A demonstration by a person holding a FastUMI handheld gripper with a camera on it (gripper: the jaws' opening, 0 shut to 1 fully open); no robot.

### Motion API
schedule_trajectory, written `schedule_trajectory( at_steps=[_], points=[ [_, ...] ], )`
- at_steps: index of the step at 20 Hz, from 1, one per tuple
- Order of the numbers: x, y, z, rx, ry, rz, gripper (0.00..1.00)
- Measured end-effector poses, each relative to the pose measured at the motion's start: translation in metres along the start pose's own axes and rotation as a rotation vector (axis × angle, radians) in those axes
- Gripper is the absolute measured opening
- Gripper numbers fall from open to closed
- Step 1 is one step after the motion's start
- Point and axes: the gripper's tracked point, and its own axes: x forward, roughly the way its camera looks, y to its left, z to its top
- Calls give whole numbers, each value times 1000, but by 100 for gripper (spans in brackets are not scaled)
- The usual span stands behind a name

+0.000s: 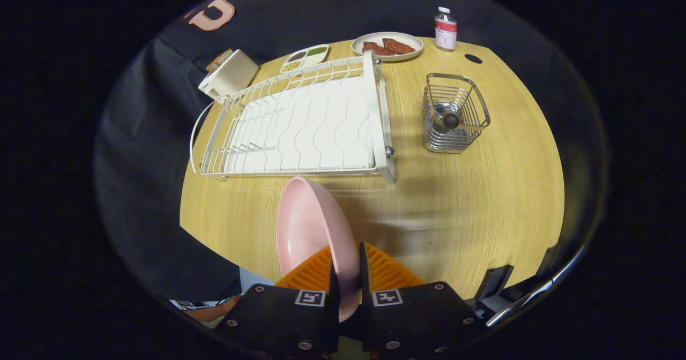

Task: Take the plate from the dish rack, then take the spoon from the basket and place it into the plate.

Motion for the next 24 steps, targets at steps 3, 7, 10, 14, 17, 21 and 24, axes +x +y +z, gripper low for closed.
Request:
schedule_trajectory(
  at_steps=[3, 7, 10, 14, 17, 21, 24],
  points=[
    [20, -1, -6, 61, -12, 35, 17],
    [24, -3, -12, 120, 1, 46, 21],
    [13, -11, -4, 113, -15, 20, 39],
    [-5, -20, 13, 119, -60, -7, 45],
    [-23, -36, 28, 150, -100, -23, 56],
    [-51, -62, 54, 205, -105, -26, 58],
    [-71, -75, 93, 192, -170, -50, 65]
  ],
)
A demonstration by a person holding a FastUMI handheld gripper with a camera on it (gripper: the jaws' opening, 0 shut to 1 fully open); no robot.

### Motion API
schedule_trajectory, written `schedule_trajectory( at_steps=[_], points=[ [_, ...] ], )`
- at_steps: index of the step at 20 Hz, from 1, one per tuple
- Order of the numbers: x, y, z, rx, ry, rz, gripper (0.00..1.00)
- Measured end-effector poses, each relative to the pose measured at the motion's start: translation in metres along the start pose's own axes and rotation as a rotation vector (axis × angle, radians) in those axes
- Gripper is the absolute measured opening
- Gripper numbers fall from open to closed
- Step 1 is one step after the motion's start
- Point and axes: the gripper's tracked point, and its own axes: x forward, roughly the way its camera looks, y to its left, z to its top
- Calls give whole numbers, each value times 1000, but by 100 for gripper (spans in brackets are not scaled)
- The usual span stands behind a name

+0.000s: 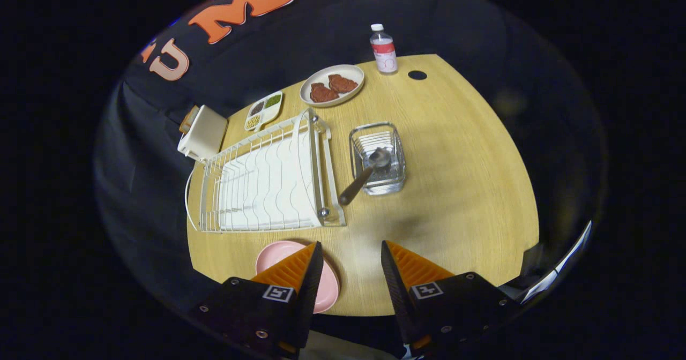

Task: Take the plate from the dish rack, then take the spoon from the basket and place it into the plate.

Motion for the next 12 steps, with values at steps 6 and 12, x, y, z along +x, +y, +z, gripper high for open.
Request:
schedule_trajectory(
  at_steps=[6, 12],
  points=[
    [4, 13, 50, -79, -228, 52, 82],
    [34, 10, 48, -206, -435, 40, 83]
  ],
)
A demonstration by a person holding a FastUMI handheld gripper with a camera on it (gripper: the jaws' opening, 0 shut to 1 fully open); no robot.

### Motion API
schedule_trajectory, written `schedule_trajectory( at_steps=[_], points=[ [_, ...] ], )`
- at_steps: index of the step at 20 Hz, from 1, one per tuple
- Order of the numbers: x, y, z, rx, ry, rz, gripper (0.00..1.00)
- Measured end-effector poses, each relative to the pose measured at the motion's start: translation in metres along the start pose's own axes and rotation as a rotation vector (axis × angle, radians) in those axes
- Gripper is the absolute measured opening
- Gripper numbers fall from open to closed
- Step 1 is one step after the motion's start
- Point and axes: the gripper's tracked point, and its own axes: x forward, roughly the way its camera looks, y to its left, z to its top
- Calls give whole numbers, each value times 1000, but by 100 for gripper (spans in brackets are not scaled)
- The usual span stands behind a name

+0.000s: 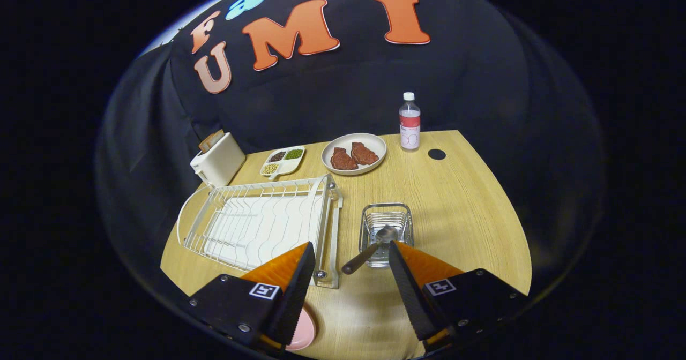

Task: Take the plate from the dish rack, then take the spoon from the basket and place it into the plate.

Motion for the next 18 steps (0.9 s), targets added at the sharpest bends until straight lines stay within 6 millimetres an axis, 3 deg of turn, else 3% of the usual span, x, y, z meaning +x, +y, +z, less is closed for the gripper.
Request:
schedule_trajectory(
  at_steps=[3, 11, 14, 18],
  points=[
    [19, -5, -1, -68, -122, -16, 81],
    [61, -24, -2, -286, -281, -106, 63],
    [73, -24, 0, -285, -295, -108, 43],
    [73, -30, 14, -276, -322, -141, 22]
  ],
)
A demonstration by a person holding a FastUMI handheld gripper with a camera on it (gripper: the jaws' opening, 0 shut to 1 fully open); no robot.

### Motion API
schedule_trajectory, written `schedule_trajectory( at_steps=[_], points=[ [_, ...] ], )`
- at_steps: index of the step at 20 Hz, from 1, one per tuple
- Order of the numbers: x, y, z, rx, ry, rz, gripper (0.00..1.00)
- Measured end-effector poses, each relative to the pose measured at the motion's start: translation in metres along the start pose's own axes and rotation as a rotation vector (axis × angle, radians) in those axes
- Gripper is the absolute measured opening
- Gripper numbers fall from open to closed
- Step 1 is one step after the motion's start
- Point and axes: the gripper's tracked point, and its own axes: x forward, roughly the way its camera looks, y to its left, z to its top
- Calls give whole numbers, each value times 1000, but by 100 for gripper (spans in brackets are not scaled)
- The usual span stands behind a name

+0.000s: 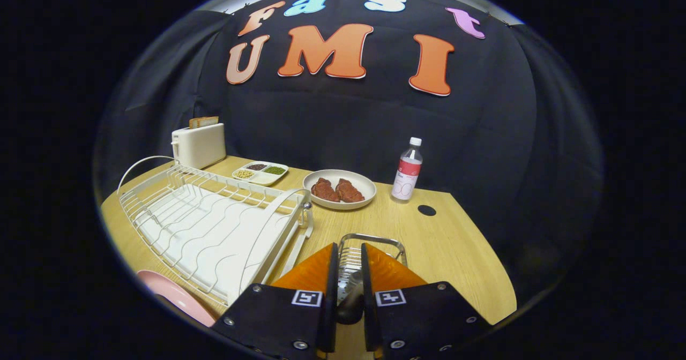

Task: Take the plate from the dish rack, then take the spoon from the basket and place it into the plate.

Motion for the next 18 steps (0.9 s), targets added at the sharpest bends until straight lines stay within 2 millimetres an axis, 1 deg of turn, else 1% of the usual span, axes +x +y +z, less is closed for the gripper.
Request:
schedule_trajectory(
  at_steps=[2, 3, 7, 13, 15, 18],
  points=[
    [-1, 0, 7, 51, 2, 20, 19],
    [-5, -3, 13, 69, -1, 24, 19],
    [-9, -8, 34, 65, -26, 37, 19],
    [-9, -4, 55, 97, -19, 82, 18],
    [-11, -7, 68, 77, -33, 79, 18],
    [-20, -5, 88, 72, -45, 92, 18]
  ],
)
